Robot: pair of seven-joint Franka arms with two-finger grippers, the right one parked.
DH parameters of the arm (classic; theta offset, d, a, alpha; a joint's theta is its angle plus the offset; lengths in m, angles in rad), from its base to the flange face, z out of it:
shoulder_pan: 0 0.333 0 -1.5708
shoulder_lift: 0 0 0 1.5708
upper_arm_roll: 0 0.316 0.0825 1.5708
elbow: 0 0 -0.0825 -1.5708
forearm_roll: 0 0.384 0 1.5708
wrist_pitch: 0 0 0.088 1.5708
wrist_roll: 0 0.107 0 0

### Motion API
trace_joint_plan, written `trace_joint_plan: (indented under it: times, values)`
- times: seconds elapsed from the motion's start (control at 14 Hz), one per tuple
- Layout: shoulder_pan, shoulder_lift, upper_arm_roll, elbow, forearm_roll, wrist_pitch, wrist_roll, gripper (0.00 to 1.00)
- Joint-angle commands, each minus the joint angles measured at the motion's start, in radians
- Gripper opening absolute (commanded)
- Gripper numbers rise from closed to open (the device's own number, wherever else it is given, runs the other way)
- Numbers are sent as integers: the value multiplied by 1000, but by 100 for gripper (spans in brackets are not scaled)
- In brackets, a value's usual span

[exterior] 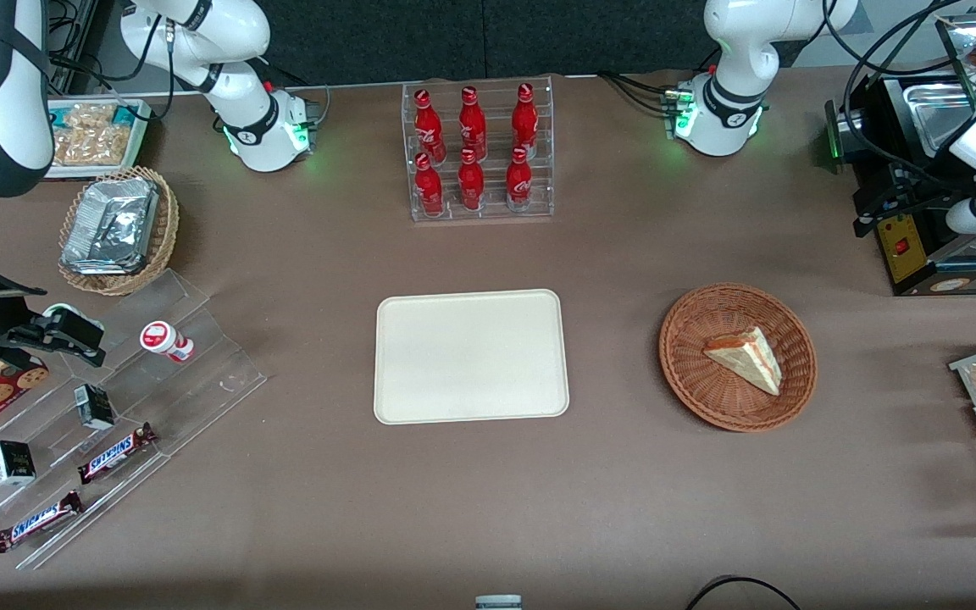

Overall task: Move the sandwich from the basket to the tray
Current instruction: 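Move the left gripper over the wrapped sandwich in the brown basket, then lower the left gripper and close it on the wrapped sandwich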

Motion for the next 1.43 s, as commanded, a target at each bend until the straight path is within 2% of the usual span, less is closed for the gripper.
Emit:
trace_joint_plan:
  times: [0.0, 0.29, 0.57, 0.79, 1.0, 1.36]
  values:
    - [4, -3, 12, 12, -8, -21, 1, 100]
    - [1, 46, 12, 2, -6, -15, -63, 100]
    - [1, 138, 12, -69, -9, 46, -372, 100]
    - [-8, 195, 11, -178, -6, 221, -771, 100]
    - [-16, 286, 8, -198, -2, 316, -1001, 100]
    - [-34, 292, 7, -480, 2, 685, -1049, 100]
